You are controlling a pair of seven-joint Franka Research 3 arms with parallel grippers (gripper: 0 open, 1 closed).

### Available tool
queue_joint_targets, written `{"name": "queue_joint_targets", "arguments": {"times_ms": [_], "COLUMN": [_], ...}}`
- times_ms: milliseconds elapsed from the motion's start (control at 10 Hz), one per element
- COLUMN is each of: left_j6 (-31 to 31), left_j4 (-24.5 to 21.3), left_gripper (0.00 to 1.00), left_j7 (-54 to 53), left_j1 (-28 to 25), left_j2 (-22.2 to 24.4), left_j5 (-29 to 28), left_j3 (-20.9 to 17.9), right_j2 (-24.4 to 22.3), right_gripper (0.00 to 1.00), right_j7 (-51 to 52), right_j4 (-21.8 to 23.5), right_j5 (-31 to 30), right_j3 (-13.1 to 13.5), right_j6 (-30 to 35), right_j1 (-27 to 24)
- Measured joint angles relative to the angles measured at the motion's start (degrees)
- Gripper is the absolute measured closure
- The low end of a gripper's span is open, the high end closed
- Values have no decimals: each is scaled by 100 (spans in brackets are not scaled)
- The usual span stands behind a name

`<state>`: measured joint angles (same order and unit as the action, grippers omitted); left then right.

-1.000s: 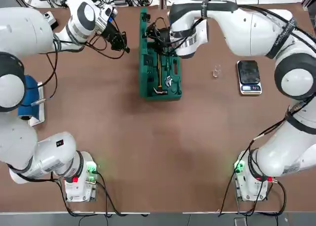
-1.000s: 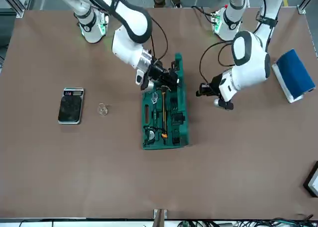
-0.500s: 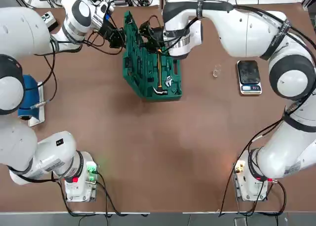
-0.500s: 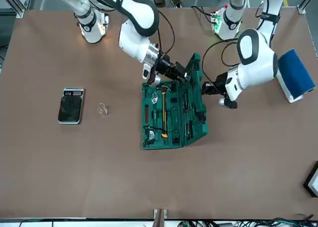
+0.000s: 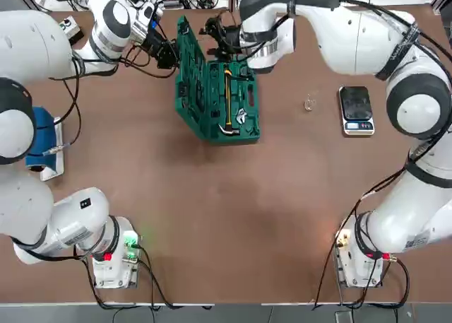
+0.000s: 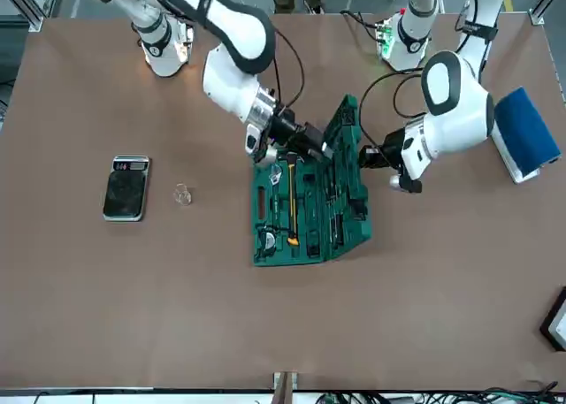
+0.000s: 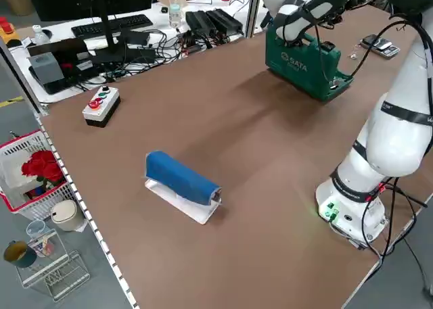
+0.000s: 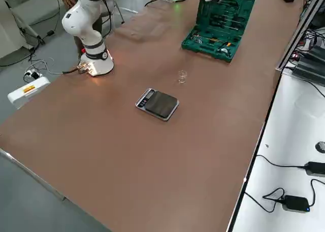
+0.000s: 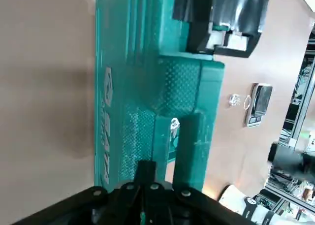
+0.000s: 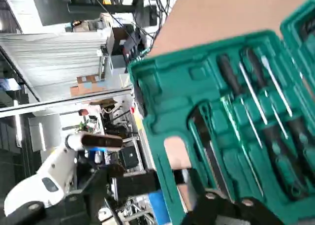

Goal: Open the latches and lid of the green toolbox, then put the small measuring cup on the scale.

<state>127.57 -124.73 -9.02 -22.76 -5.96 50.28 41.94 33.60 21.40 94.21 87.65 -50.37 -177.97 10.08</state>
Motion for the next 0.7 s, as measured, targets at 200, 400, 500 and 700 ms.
{"name": "queue_joint_targets", "arguments": {"times_ms": [200, 400, 500, 700], "left_j6": [0, 1, 1, 1], "left_j4": [-24, -61, -78, -113], "left_gripper": [99, 99, 99, 99], "left_j7": [0, -2, -3, -3], "left_j1": [-17, -42, -57, -111], "left_j2": [9, 29, 38, 54], "left_j5": [0, -3, -13, -162], "left_j3": [-9, -19, -23, -27], "right_j2": [24, 30, -3, -243], "right_gripper": [0, 0, 0, 0], "right_j7": [28, 57, 74, -31], "right_j4": [20, 13, -17, -115], "right_j5": [-789, -1507, -1853, -2852], "right_j3": [270, 1090, 1533, 2421], "right_j6": [878, 2097, 2626, 3812], "right_j1": [-388, -632, -695, -733]}}
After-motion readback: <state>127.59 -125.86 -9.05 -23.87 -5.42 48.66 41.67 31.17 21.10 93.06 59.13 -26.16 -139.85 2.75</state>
